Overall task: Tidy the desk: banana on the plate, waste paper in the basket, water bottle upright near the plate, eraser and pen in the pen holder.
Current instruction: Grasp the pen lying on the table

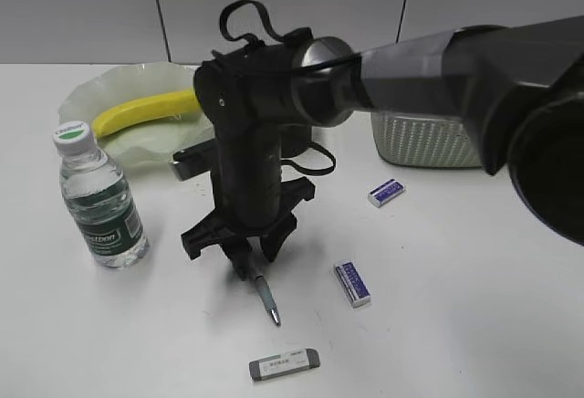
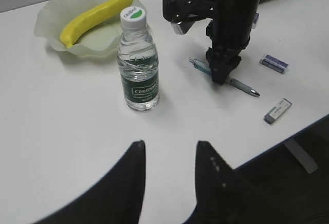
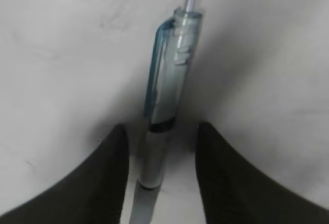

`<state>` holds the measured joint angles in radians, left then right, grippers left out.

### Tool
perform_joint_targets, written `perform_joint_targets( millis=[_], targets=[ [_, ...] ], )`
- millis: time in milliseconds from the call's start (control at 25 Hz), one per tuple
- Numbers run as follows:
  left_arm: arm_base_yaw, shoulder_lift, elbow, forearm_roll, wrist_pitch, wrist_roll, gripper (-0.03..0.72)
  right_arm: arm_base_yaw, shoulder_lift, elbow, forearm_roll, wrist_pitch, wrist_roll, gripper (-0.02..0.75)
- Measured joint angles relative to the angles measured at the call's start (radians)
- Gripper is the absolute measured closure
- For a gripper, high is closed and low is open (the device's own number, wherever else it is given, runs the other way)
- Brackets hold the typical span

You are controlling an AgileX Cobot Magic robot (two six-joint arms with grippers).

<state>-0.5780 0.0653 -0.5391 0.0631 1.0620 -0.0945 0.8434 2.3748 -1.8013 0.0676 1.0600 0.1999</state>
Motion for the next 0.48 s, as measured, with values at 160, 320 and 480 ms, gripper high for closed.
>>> perform_joint_targets(
  millis=[160,320,480],
  targets=[
    [0.0,0.0,0.0,0.0,0.0,0.0,0.442,0.0,0.01,-0.001,0.006,0.003,0.0,0.586],
    [0.0,0.0,0.0,0.0,0.0,0.0,0.444,-0.001,0.01,-0.011,0.006,0.002,0.001,0.628],
    [0.0,0.0,0.0,0.0,0.0,0.0,0.444,-0.001,-0.019,-0.047,-0.042,0.002,0.033,0.628]
  ],
)
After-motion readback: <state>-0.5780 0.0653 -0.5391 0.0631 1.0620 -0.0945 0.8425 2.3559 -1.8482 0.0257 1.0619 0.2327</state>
